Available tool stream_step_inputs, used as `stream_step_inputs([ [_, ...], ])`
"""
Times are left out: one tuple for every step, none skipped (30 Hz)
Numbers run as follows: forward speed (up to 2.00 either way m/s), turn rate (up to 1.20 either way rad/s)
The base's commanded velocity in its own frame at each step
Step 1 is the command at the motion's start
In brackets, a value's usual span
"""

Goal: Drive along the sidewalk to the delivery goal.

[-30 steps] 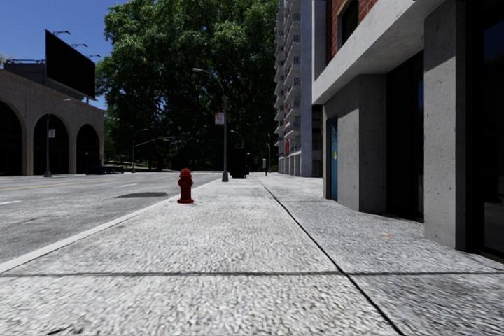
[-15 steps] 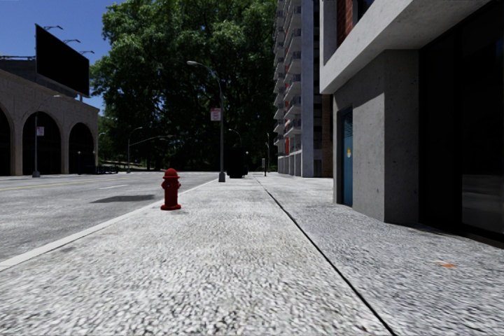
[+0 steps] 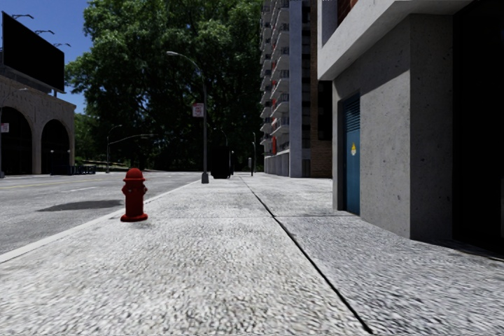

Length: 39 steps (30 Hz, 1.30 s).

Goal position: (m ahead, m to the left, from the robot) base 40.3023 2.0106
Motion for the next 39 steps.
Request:
stream_step_inputs([
  [2.0,0.0],
  [2.0,0.0],
  [2.0,0.0],
  [2.0,0.0],
  [2.0,0.0],
  [2.0,0.0],
  [2.0,0.0],
  [2.0,0.0],
  [2.0,0.0],
  [2.0,0.0],
  [2.0,0.0],
  [2.0,0.0],
  [2.0,0.0],
  [2.0,0.0],
  [2.0,0.0],
  [2.0,0.0],
  [2.0,0.0],
  [2.0,0.0],
  [2.0,0.0],
  [2.0,0.0],
  [2.0,0.0],
  [2.0,0.0],
  [2.0,0.0],
  [2.0,0.0],
  [2.0,0.0],
  [2.0,0.0],
  [2.0,0.0],
  [2.0,0.0],
  [2.0,0.0],
  [2.0,0.0],
  [2.0,0.0],
  [2.0,0.0],
  [2.0,0.0],
  [2.0,0.0],
  [2.0,0.0],
  [2.0,0.0],
  [2.0,0.0],
  [2.0,0.0],
  [2.0,0.0],
])
